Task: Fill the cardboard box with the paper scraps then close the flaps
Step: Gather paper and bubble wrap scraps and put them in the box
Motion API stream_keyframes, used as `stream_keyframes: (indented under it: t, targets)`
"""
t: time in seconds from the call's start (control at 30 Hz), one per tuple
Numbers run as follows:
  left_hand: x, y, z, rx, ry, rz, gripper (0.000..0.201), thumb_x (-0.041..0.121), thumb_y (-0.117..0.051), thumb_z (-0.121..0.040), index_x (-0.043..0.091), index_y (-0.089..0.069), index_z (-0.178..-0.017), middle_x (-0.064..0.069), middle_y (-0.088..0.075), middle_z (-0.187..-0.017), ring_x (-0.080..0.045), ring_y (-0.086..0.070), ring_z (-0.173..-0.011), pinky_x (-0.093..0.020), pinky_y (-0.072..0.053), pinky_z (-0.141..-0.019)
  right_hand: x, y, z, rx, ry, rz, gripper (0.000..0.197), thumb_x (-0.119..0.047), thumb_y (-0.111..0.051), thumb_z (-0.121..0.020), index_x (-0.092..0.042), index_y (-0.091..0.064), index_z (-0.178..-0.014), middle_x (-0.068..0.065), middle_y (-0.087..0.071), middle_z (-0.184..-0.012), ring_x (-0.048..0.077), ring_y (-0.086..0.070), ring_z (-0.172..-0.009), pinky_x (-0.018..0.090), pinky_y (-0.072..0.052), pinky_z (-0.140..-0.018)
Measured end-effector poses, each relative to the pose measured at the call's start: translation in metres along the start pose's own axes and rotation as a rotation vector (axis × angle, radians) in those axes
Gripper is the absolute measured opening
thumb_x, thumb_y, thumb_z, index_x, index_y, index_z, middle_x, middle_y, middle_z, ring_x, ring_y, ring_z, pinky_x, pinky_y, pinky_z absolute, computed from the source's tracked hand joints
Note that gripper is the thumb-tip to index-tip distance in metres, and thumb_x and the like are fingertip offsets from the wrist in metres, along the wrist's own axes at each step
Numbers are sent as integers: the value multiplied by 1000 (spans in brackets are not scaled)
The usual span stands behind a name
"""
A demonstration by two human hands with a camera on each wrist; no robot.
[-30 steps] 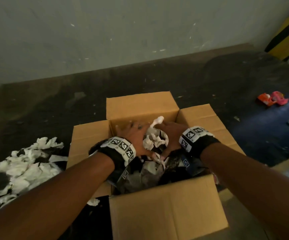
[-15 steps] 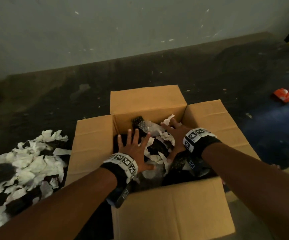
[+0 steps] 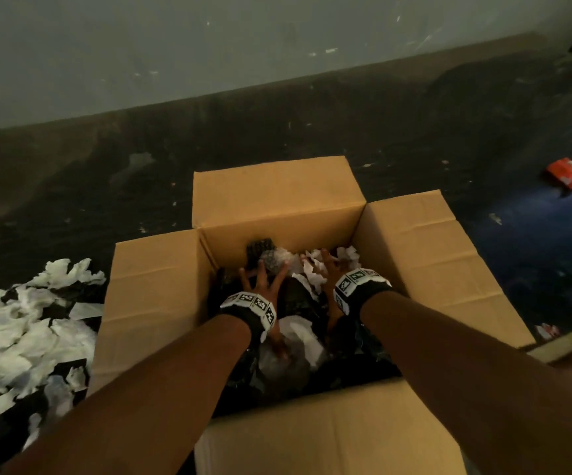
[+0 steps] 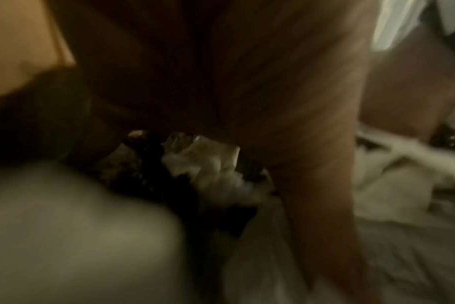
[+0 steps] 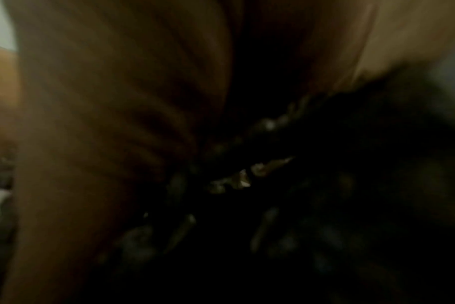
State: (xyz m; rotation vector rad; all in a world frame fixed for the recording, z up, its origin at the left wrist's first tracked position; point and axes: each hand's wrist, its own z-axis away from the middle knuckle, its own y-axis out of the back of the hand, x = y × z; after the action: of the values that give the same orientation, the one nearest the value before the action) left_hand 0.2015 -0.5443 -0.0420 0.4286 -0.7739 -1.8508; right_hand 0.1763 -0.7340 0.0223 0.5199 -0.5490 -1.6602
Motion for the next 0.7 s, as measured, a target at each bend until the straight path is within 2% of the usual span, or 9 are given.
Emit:
stream_keyframes:
  t: [0.17,0.23,0.3,0.4,0.47,0.53,0.57,0.63,0.7]
  targets:
    - [-24,-36,-24,77,-2,106,142,50,-82,-79,36,43,-146,-10,30,-164,-43,12,-153,-65,-6,-122,11,-45,-59,-10,-74,-108,134,-24,-81,-83,-28,36,-149,2,38,-158,44,23,-148,65,-9,-119]
    - [-25,-45,-32,109,28,132,125,38,-72,-92,31,41,-146,-13,27,-166,-44,6,-154,-63,-8,-122,11,-60,-81,3,-50,-85,136,-35,-83,-81,-28,34,-150,-4,37,-158,42,29,-147,71,-9,-116]
    - [-21,-50,-38,133,68,119,111,34,-62,-99,26,37,-149,-15,24,-166,-46,5,-153,-62,-4,-122,16,-68,-97,20,-66,-106,135,-40,-83,-81,-32,33,-150,0,39,-159,42,29,-147,72,-14,-115]
    - [-28,-57,-48,142,50,124,117,43,-63,-95,32,42,-147,-9,33,-164,-40,16,-153,-65,-7,-122,24,-61,-82,15,-41,-186,133,-34,-81,-84,-38,35,-149,2,39,-159,43,25,-149,69,-16,-116]
    - [-34,-52,-49,92,50,143,125,46,-67,-90,42,48,-137,-4,32,-165,-40,13,-154,-66,-20,-120,33,-56,-71,37,24,-188,129,-35,-78,-87,-35,35,-150,1,36,-161,38,21,-151,64,-14,-119]
    - [-33,-39,-39,87,39,52,133,44,-76,-84,36,41,-146,-8,25,-166,-43,8,-154,-64,-21,-120,35,-48,-55,75,80,-152,132,-31,-81,-85,-30,32,-152,0,31,-163,34,10,-154,58,-17,-121]
    - [-31,-32,-34,97,21,-25,138,48,-81,-80,31,36,-151,-8,25,-166,-43,9,-154,-64,-20,-120,36,-46,-50,95,122,-102,140,-32,-87,-78,-32,31,-152,-1,28,-165,34,2,-155,58,-24,-119]
    - [-27,-12,-18,113,-6,-119,150,61,-88,-66,28,27,-156,-4,22,-167,-42,8,-154,-69,-26,-115,36,-39,-40,147,167,-30,155,-55,-93,-54,-39,26,-153,-3,21,-167,37,-13,-153,60,-35,-113]
    - [-22,14,1,131,-18,-112,145,66,-89,-58,25,3,-161,-6,-5,-168,-42,-16,-152,-66,-39,-108,39,-36,-42,207,106,-31,166,-82,-77,-29,-34,17,-156,2,10,-169,39,-18,-152,60,-38,-111]
